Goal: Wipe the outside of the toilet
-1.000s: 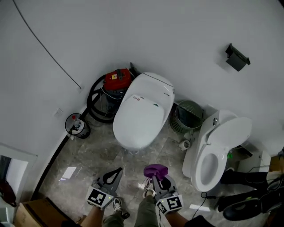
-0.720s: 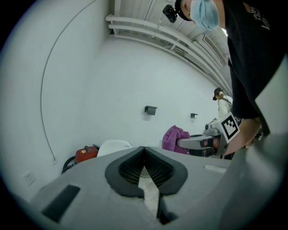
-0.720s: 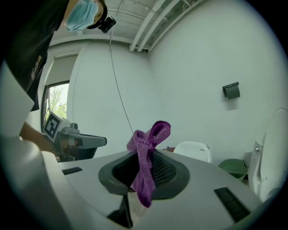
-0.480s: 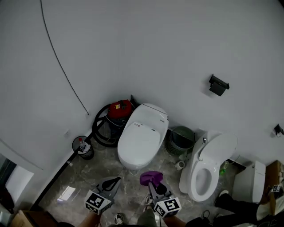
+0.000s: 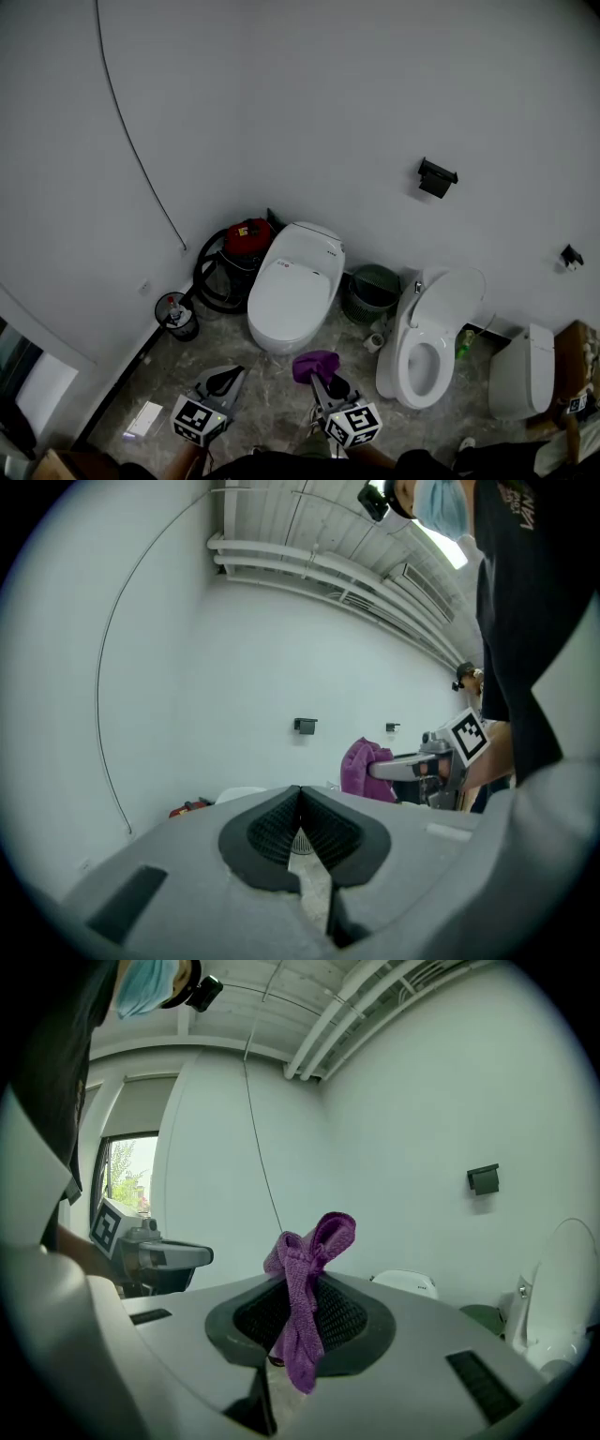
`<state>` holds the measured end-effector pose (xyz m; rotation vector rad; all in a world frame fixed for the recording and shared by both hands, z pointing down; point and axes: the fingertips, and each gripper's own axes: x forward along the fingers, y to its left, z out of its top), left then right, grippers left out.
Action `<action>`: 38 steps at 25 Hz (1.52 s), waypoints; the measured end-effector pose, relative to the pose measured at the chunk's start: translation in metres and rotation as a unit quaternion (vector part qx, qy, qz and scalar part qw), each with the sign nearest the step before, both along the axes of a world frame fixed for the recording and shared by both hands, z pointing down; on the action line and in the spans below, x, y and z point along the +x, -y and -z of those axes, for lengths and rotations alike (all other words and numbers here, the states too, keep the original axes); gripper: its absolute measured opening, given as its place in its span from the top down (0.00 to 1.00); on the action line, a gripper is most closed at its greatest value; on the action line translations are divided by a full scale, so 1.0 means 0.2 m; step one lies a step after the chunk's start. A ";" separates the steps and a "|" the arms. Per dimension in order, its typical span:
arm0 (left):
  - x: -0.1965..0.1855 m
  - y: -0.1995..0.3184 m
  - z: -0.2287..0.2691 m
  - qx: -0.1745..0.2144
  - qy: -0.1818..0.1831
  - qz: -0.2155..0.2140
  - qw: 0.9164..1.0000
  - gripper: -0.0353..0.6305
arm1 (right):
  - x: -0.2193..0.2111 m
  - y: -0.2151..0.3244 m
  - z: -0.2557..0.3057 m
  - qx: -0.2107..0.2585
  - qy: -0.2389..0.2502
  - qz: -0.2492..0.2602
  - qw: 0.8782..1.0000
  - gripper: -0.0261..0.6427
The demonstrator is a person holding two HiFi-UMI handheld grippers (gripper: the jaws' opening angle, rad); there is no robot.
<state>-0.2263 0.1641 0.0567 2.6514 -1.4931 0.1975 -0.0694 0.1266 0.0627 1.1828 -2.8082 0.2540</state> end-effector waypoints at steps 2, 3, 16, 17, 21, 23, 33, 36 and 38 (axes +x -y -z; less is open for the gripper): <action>-0.01 -0.05 0.01 0.002 0.001 0.001 1.000 0.94 | 0.01 -0.03 0.03 0.006 -0.001 -0.009 1.000 0.86; -0.02 -0.08 0.02 0.003 0.001 0.003 1.000 0.94 | 0.01 -0.05 0.05 0.007 -0.001 -0.012 1.000 0.86; -0.10 -0.31 0.07 0.016 -0.004 -0.008 1.000 0.94 | -0.07 -0.31 0.06 0.013 -0.002 -0.032 0.999 0.86; -0.11 -0.32 0.07 0.017 -0.005 -0.009 1.000 0.94 | -0.07 -0.33 0.06 0.012 -0.002 -0.037 0.999 0.86; -0.12 -0.35 0.08 0.018 -0.009 -0.019 1.000 0.94 | -0.08 -0.37 0.06 0.012 -0.005 -0.046 0.999 0.87; -0.13 -0.37 0.09 0.022 -0.011 -0.018 1.000 0.94 | -0.09 -0.40 0.06 0.010 -0.006 -0.048 0.999 0.87; -0.17 -0.47 0.06 0.020 -0.027 -0.015 0.999 0.94 | -0.13 -0.50 0.04 0.008 -0.014 -0.048 0.999 0.87; -0.17 -0.48 0.06 0.021 -0.029 -0.016 0.999 0.94 | -0.12 -0.51 0.03 0.006 -0.016 -0.050 0.999 0.87; -0.17 -0.48 0.06 0.020 -0.029 -0.017 0.999 0.94 | -0.12 -0.51 0.04 0.007 -0.018 -0.051 0.999 0.87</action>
